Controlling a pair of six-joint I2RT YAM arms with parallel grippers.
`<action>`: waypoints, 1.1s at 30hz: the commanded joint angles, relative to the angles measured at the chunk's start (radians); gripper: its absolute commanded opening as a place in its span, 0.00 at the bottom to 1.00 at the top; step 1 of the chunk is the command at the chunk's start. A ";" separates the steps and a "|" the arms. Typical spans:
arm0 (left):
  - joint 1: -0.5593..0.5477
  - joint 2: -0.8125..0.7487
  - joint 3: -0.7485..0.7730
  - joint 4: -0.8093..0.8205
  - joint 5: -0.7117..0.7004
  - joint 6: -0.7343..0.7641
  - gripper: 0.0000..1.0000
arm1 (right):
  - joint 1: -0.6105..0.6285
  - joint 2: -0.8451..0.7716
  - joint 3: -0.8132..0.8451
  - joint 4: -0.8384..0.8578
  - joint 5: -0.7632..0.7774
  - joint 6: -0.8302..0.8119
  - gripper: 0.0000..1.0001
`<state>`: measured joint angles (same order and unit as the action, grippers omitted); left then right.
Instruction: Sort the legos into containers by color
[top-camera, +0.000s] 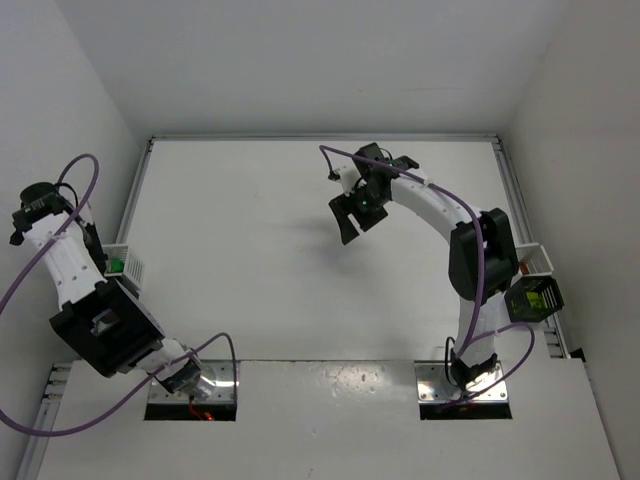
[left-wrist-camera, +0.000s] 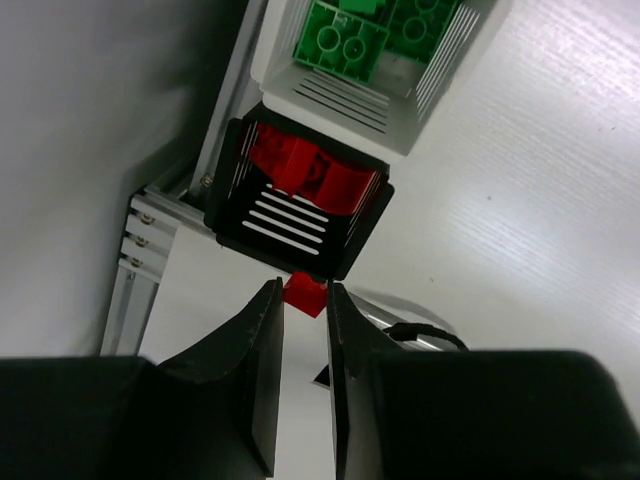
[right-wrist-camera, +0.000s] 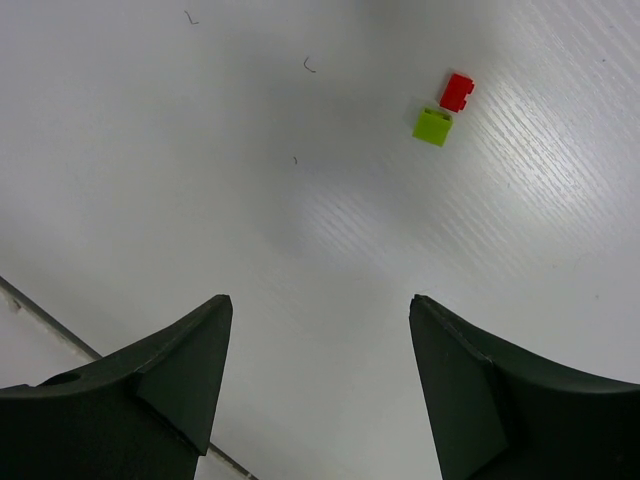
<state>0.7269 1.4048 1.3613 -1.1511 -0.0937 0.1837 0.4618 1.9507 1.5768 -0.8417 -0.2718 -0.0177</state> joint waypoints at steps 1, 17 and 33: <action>0.032 0.005 -0.034 0.036 0.038 0.034 0.00 | 0.008 -0.018 0.005 0.026 0.002 0.015 0.72; 0.083 -0.009 -0.128 0.097 0.028 0.071 0.11 | 0.008 0.011 -0.006 0.044 0.020 0.015 0.72; 0.092 -0.046 -0.016 0.068 0.141 0.167 0.74 | 0.008 -0.007 -0.034 0.053 0.039 0.015 0.72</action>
<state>0.8070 1.4067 1.2617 -1.0718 -0.0319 0.3077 0.4618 1.9633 1.5463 -0.8124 -0.2520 -0.0170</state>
